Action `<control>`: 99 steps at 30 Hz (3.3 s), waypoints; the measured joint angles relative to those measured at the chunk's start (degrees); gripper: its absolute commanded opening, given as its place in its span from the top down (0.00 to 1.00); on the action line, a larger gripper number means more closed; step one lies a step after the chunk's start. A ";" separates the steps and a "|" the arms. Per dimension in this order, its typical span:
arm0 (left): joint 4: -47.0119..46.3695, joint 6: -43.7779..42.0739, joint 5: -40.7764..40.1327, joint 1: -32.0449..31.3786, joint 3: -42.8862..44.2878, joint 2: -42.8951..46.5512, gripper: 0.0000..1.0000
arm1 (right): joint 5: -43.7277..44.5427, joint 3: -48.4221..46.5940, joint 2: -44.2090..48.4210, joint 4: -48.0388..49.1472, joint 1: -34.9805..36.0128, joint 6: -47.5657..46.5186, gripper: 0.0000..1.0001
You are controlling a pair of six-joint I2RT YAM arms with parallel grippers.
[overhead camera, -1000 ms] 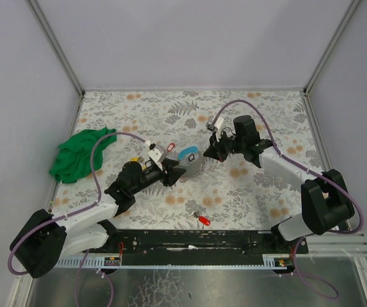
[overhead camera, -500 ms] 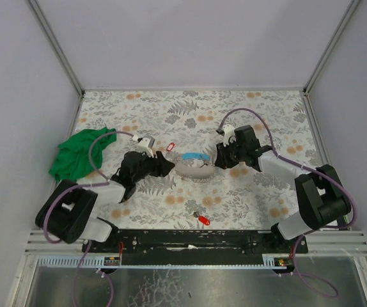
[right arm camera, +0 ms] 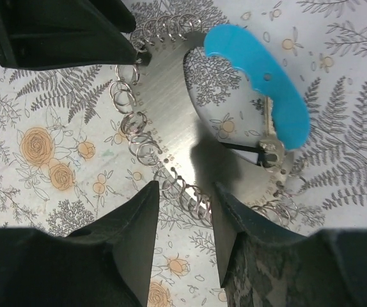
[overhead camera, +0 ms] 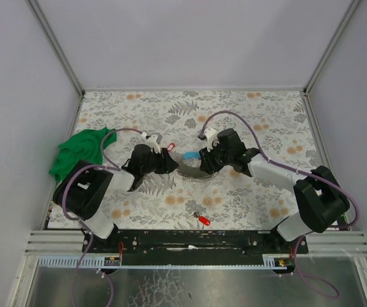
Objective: Put the keys on the keyring
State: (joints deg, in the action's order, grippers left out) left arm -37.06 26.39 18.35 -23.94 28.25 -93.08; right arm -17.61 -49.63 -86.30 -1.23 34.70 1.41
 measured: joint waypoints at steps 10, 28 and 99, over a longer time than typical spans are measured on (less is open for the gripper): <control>1.03 0.70 -0.02 -0.11 1.14 -3.17 0.71 | -1.31 -4.33 -6.64 5.81 1.05 1.66 0.57; -1.73 6.16 2.23 -3.15 -4.76 10.29 0.61 | 0.55 -0.81 -1.75 3.34 1.75 0.20 0.53; 0.68 0.74 1.46 0.00 -9.42 11.21 0.61 | 30.12 -26.08 -21.75 -26.32 20.13 -1.57 0.70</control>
State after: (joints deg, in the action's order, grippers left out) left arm -36.38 27.14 19.81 -23.94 18.83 -81.87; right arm 12.51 -75.70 -108.05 -27.55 54.83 -0.16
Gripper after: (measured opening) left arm 0.390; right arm 0.307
